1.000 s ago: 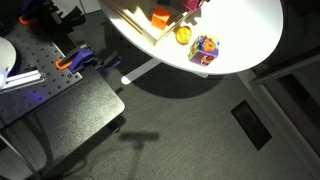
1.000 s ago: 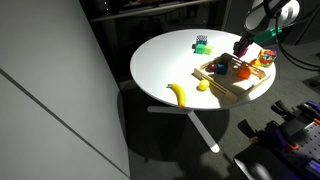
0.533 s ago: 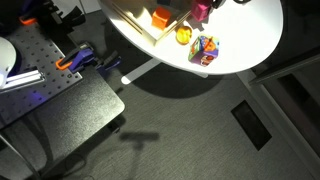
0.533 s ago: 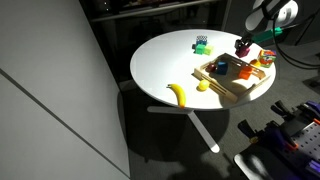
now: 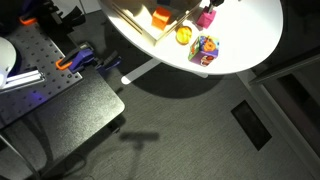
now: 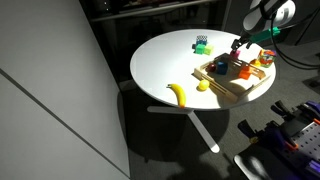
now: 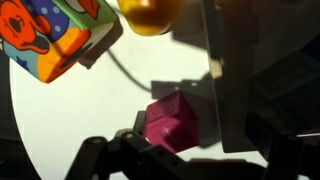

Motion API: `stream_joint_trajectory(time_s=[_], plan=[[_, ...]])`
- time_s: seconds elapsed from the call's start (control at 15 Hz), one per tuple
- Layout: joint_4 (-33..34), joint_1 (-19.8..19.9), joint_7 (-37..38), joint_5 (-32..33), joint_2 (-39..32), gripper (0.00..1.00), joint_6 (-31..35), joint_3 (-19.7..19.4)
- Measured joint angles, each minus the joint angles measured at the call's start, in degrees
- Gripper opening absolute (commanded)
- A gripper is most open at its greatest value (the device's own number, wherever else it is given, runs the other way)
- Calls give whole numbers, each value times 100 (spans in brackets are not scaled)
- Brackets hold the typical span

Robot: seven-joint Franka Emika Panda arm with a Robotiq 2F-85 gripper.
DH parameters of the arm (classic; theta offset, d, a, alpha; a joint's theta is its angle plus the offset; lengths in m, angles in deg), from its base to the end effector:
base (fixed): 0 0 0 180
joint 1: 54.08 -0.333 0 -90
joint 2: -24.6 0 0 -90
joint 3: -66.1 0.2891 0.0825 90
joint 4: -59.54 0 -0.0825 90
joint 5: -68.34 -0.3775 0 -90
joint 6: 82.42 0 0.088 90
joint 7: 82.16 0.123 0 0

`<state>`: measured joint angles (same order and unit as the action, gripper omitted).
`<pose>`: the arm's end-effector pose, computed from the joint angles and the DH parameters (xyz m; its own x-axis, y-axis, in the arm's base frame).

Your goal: Remove the mulberry pink block from the wooden bowl and place drop it on the table

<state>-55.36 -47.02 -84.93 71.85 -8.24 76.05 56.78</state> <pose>0.5838 -0.1693 0.1556 0.9746 -0.1340 0.1794 -0.1583 -0.9789 0.1293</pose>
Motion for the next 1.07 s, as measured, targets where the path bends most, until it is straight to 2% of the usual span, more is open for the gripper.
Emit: stream_joint_trajectory(time_s=[0.47,1.07], plan=[[-202,47,-365,0,388,100,-449,265],[-774,-10,-550,2,1217,100,-1514,325]])
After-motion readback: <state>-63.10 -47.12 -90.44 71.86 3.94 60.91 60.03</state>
